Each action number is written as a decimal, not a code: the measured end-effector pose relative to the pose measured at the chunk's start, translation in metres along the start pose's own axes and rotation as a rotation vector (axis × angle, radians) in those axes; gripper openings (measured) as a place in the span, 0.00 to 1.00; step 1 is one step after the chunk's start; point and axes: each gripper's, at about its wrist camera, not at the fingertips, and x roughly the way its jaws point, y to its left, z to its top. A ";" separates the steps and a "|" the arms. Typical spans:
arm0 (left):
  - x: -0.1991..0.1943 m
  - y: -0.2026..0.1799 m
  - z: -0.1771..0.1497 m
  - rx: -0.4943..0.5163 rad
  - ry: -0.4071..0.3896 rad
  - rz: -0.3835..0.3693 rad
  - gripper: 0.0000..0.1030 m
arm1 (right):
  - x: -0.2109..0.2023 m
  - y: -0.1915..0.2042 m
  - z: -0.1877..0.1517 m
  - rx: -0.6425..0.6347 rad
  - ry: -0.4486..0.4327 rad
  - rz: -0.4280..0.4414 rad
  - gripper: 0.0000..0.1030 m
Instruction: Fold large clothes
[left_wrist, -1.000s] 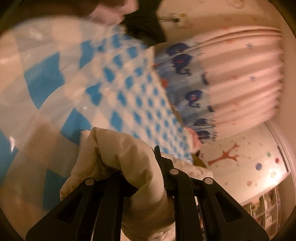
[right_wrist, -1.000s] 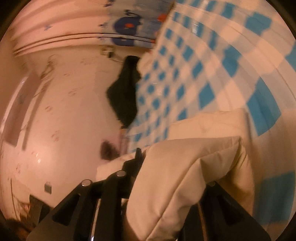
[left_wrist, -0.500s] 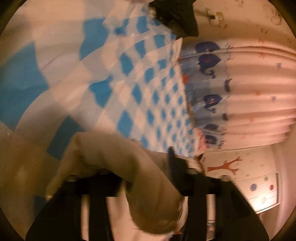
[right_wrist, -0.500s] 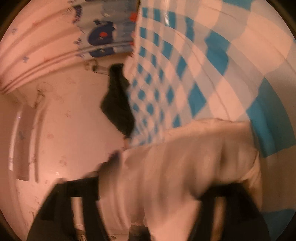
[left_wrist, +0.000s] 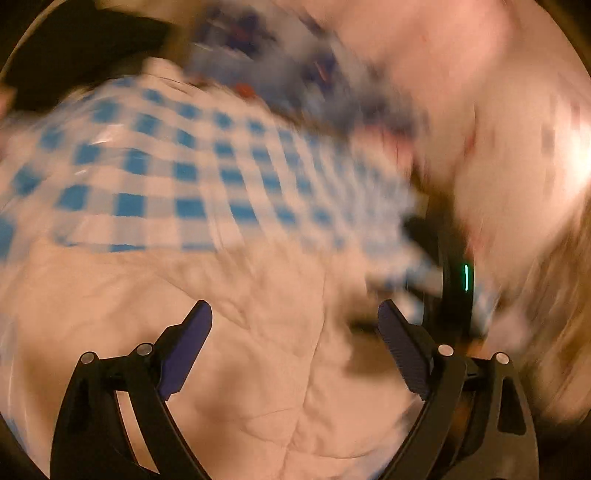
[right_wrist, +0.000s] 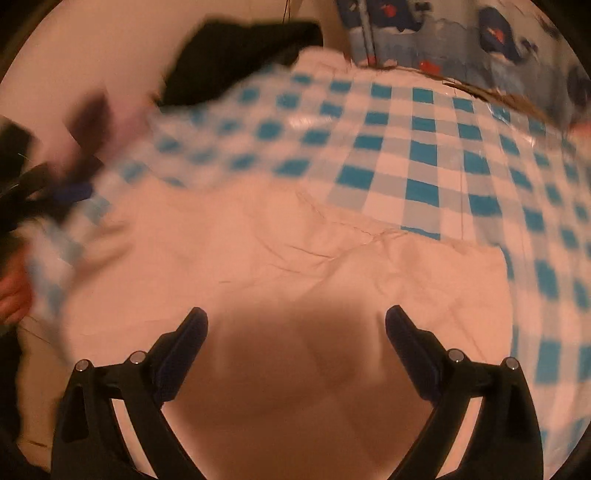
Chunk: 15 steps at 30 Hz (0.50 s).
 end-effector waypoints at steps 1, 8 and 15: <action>0.017 -0.005 -0.002 0.038 0.032 0.041 0.84 | 0.013 0.000 0.002 -0.001 0.011 -0.023 0.91; 0.113 0.090 -0.002 -0.182 0.121 0.212 0.80 | 0.082 -0.069 0.022 0.282 0.037 0.024 0.91; 0.066 0.078 0.007 -0.176 0.016 0.360 0.75 | 0.058 -0.078 0.035 0.326 0.005 -0.041 0.91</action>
